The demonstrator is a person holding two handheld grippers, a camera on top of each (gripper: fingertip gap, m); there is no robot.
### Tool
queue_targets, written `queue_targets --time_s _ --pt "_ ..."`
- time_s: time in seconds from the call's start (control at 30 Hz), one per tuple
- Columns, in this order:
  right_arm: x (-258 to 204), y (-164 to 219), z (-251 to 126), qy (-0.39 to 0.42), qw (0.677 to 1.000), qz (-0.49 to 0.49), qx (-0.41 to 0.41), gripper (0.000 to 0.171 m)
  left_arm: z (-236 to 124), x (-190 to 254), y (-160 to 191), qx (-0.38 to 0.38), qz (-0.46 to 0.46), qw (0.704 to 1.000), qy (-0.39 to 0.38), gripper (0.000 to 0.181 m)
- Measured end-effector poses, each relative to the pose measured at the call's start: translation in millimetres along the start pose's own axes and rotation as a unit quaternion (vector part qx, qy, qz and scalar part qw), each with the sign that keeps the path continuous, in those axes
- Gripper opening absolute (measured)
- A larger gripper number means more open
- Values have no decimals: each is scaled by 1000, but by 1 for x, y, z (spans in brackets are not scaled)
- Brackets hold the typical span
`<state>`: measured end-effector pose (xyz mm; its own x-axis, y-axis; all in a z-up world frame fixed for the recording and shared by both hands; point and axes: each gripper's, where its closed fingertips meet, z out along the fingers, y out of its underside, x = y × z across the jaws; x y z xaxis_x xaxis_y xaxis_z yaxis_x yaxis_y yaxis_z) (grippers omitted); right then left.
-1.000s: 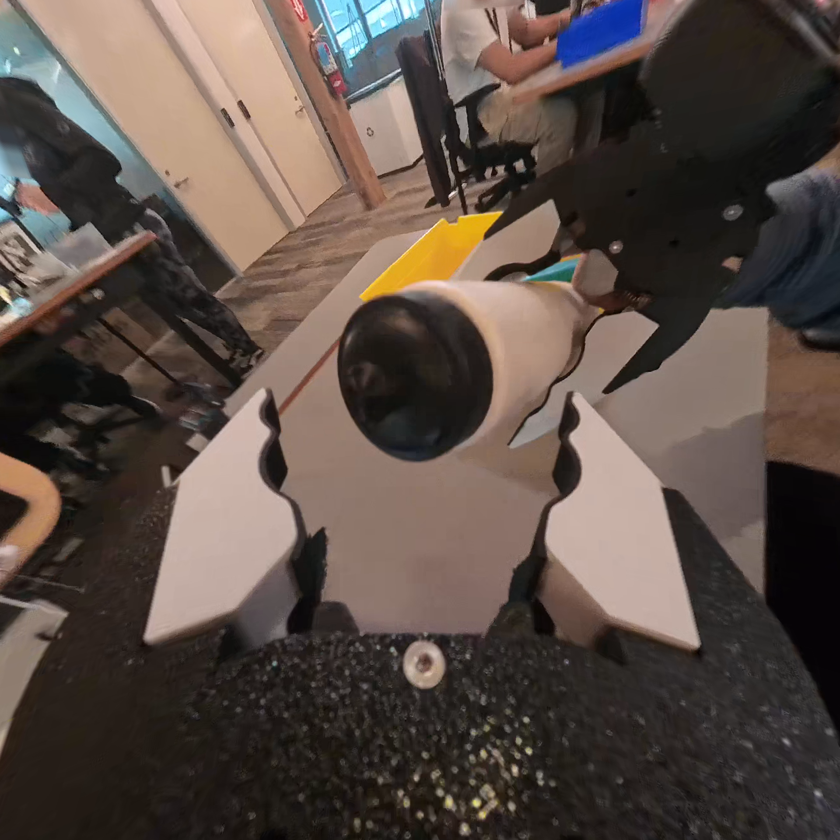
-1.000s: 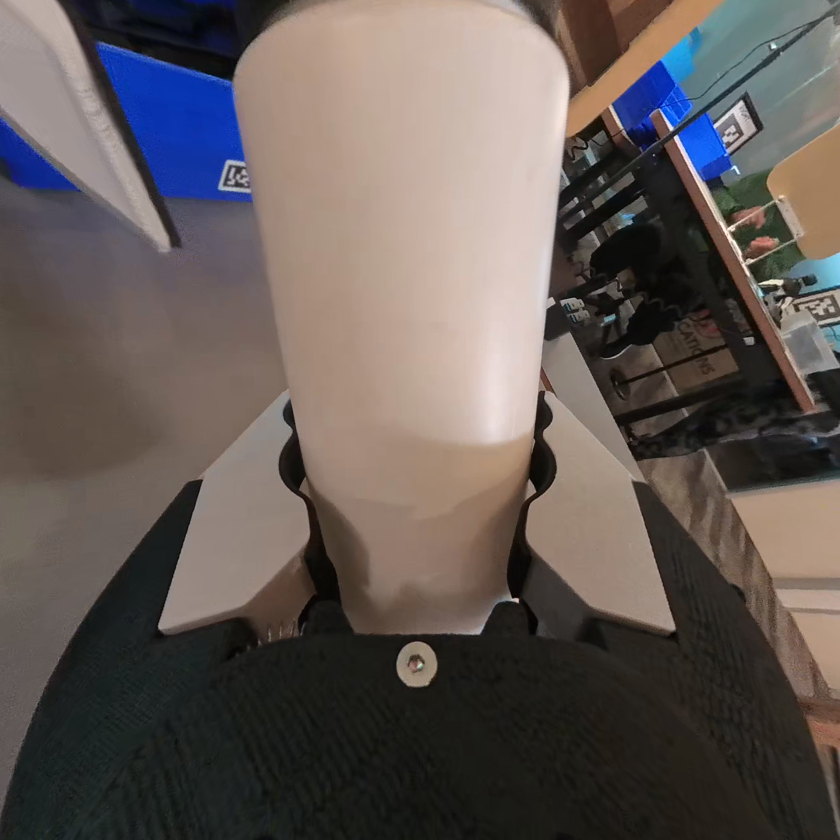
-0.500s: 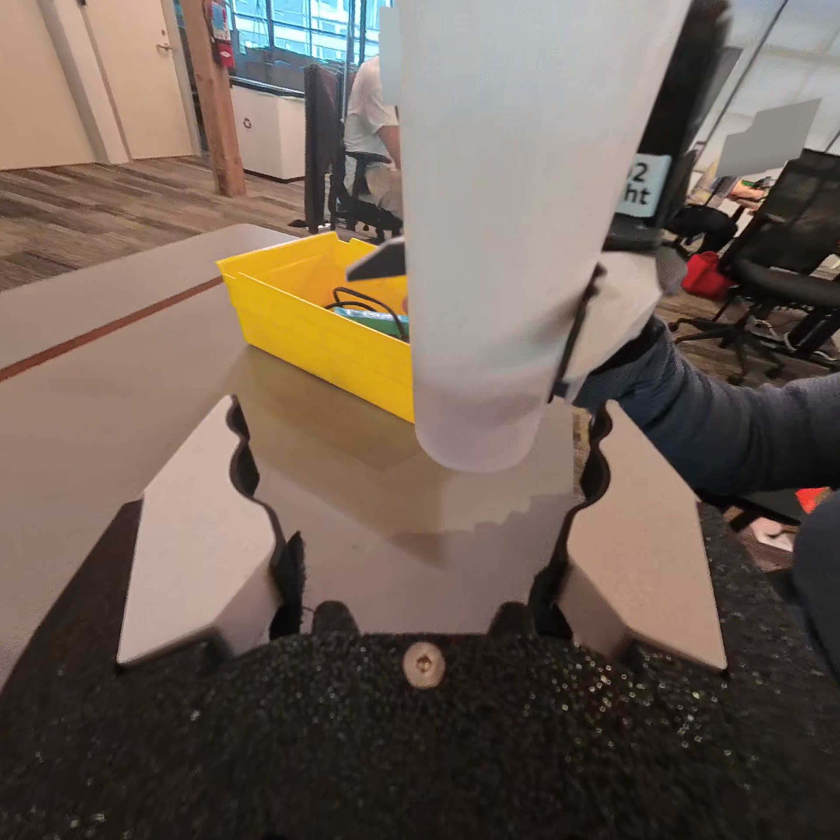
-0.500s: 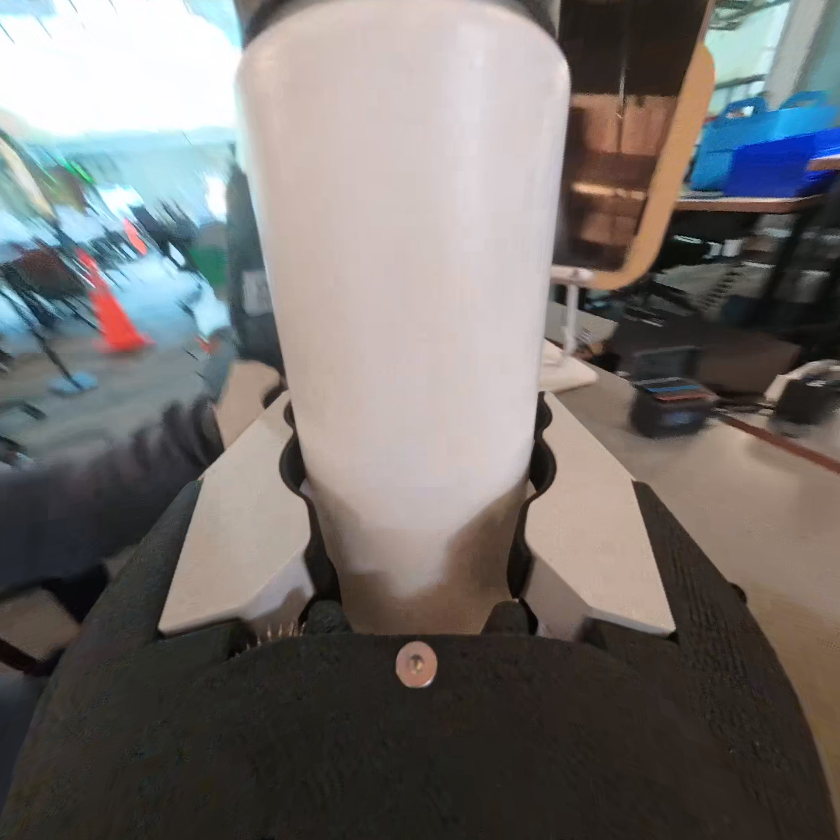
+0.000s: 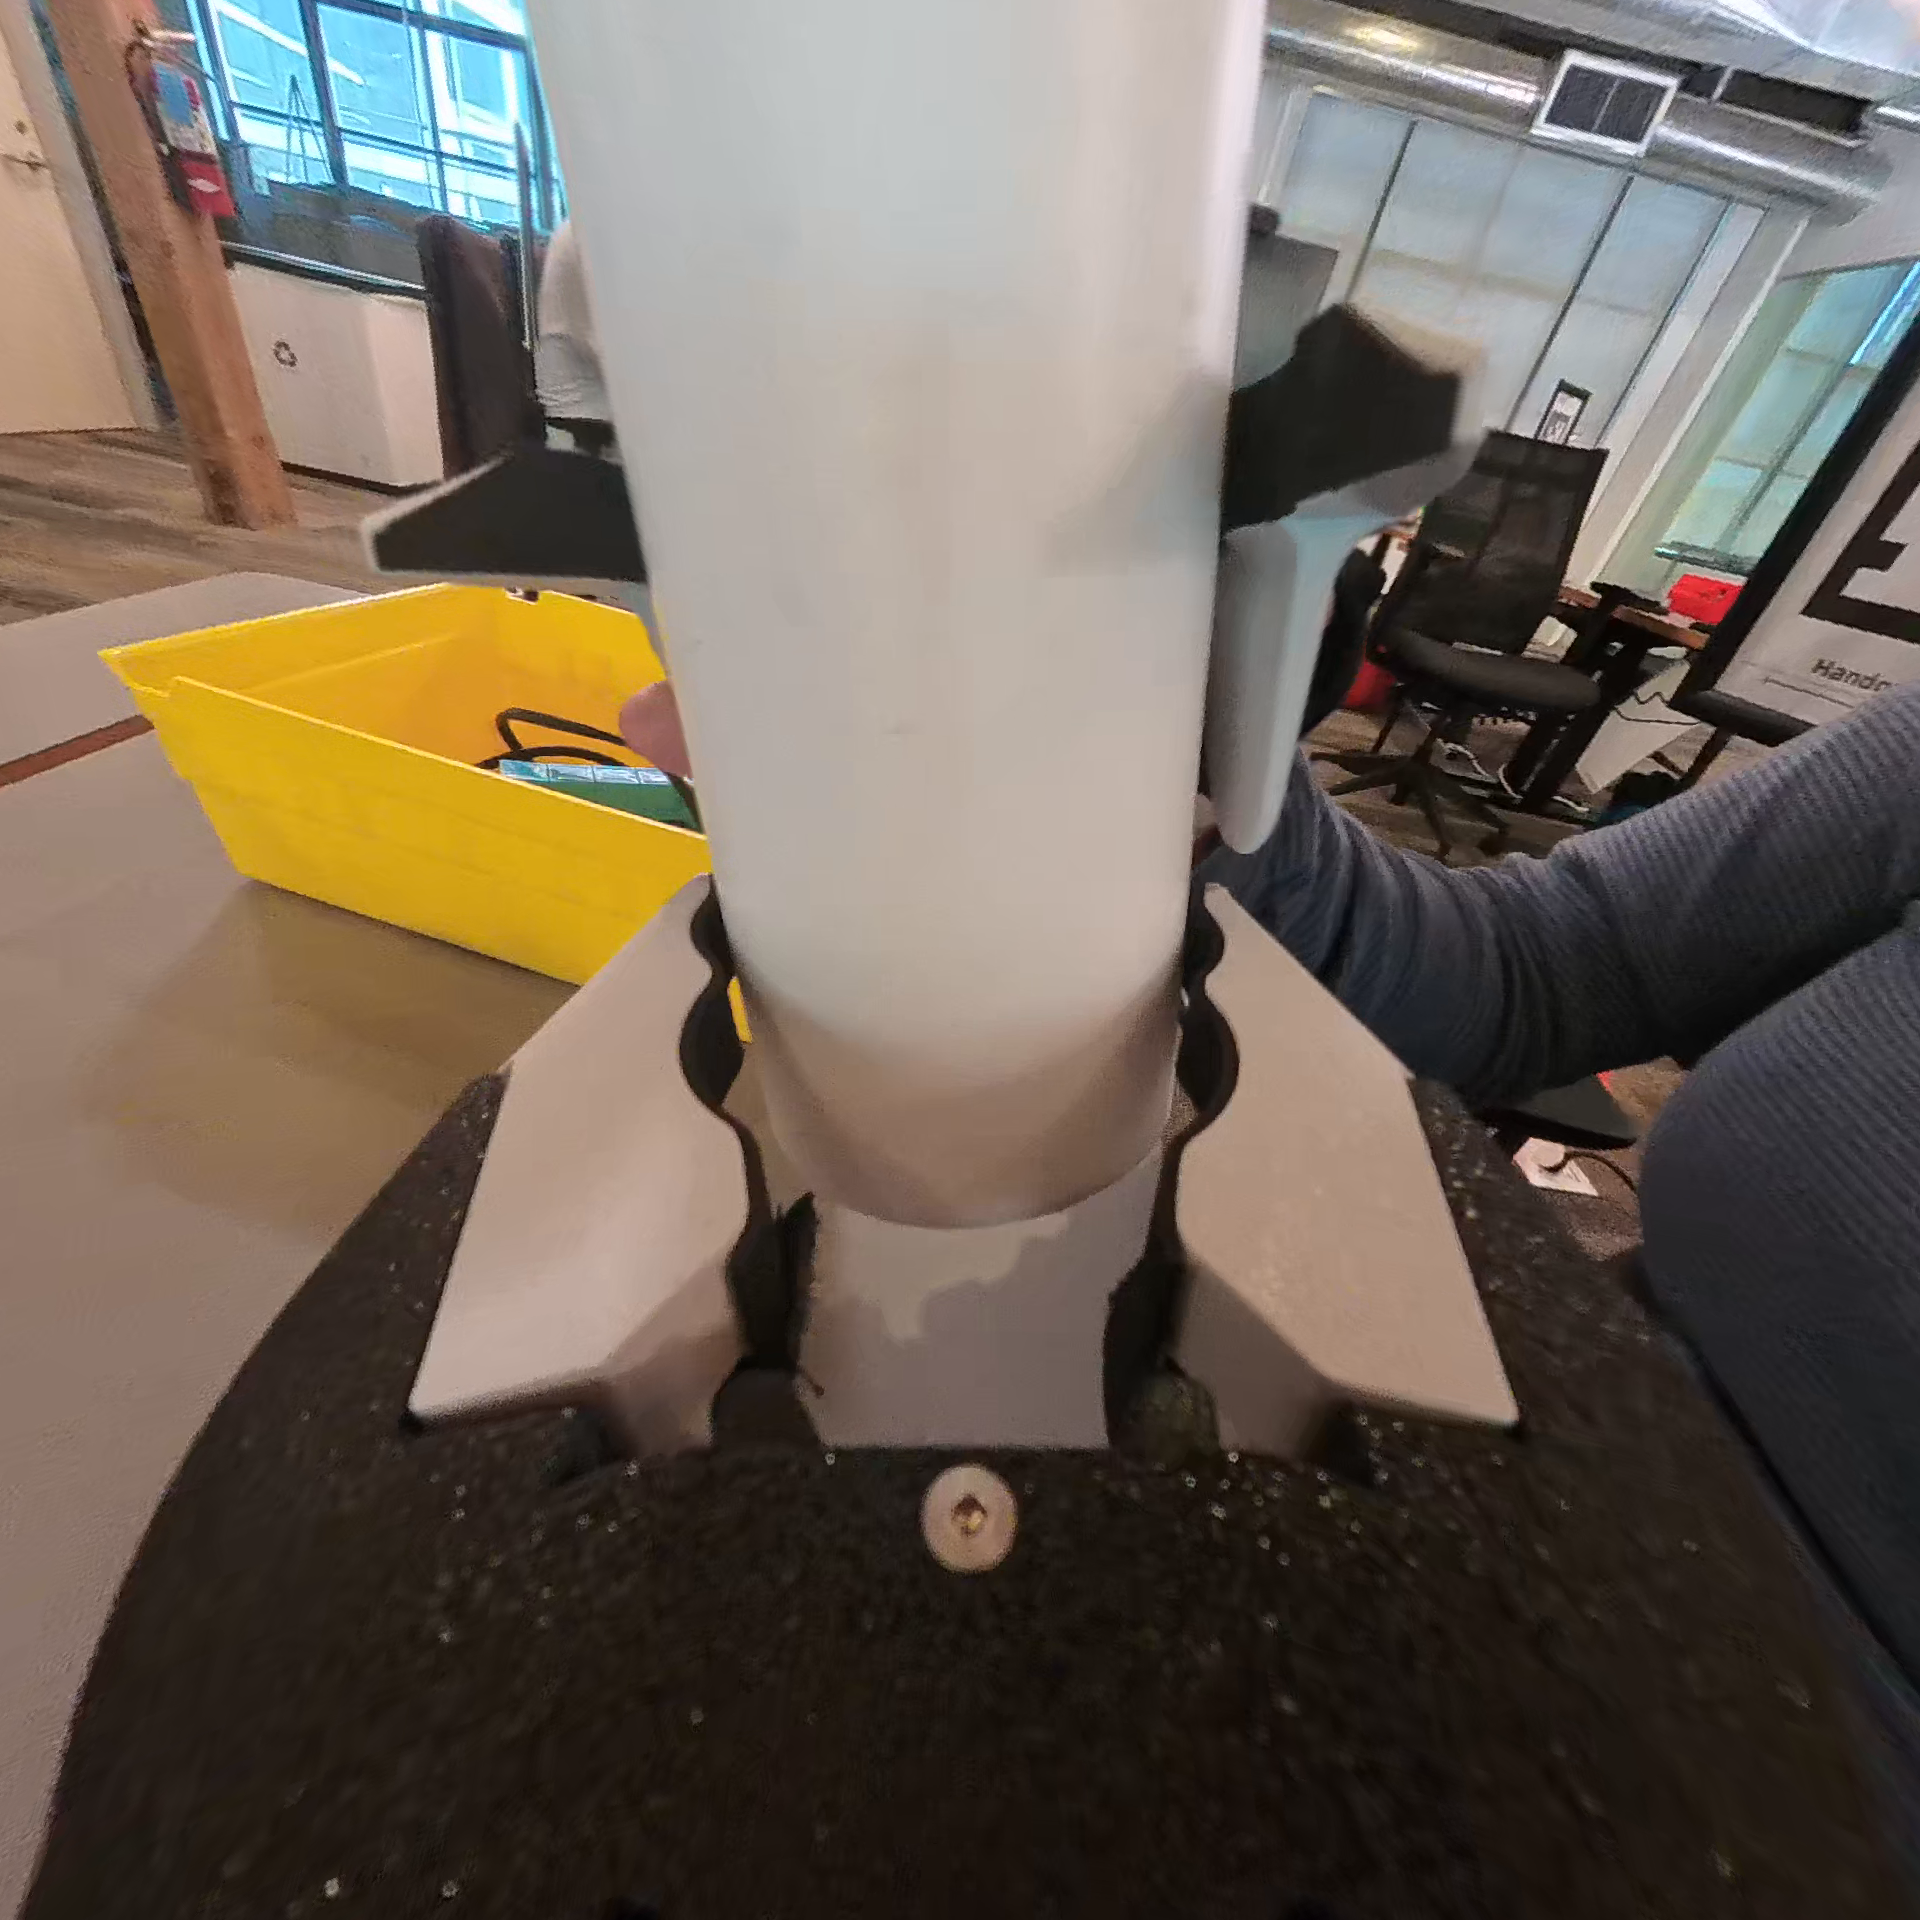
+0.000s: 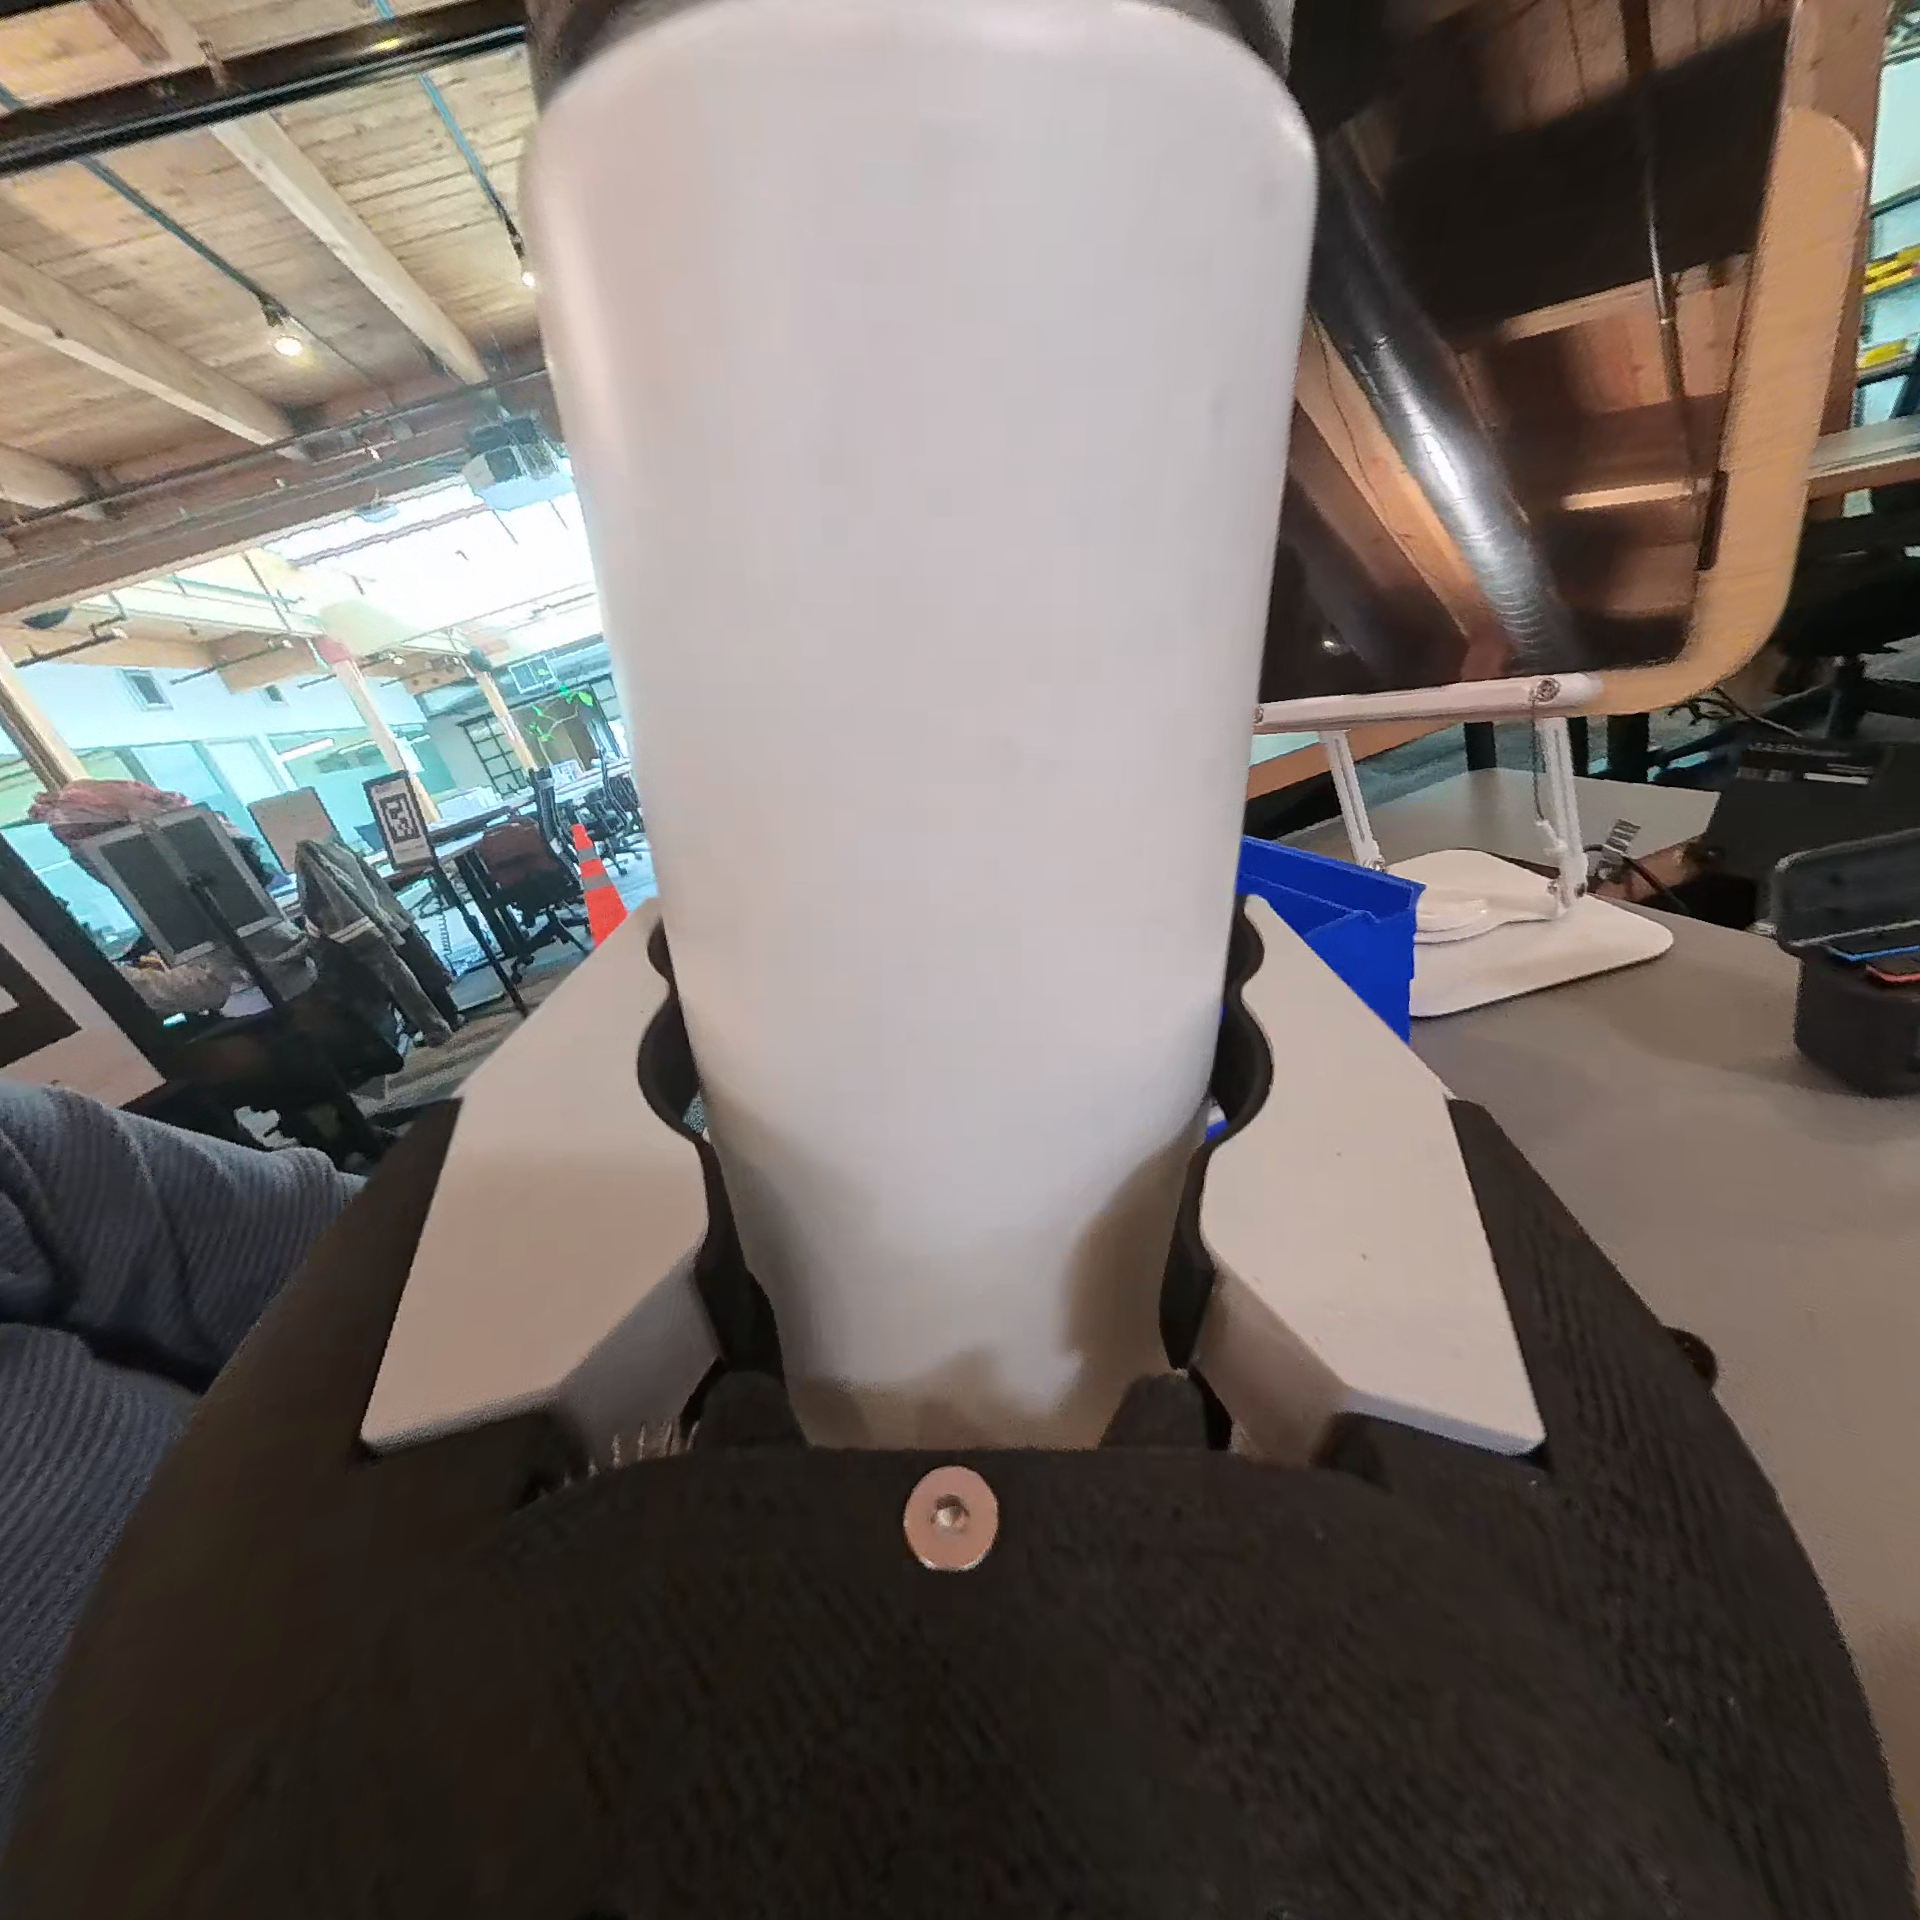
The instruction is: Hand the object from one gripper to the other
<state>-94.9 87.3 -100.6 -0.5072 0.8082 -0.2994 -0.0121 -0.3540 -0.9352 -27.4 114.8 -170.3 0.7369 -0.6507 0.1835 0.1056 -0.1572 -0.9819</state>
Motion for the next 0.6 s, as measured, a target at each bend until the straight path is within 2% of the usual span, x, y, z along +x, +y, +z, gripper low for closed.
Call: queue_targets --time_s 0.13,0.27,0.37,0.43,0.53,0.6 --pt "-3 -3 -2 -8 1000 -5 -1 101 -2 2 -3 1 1 1000 4 84" --pt "4 -21 -14 24 998 -52 27 102 -10 0 -12 31 -51 998 25 84" --pt "16 -29 -26 78 986 -147 12 116 -17 -4 -19 49 -82 995 33 84" --pt "21 -31 -34 115 961 -252 -8 122 -22 -5 -23 55 -102 992 42 84" --pt "18 -37 -44 149 900 -409 -17 128 -27 -9 -24 57 -128 989 46 83" --pt "14 -37 -50 157 857 -491 -25 126 -30 -11 -27 65 -149 985 54 83"
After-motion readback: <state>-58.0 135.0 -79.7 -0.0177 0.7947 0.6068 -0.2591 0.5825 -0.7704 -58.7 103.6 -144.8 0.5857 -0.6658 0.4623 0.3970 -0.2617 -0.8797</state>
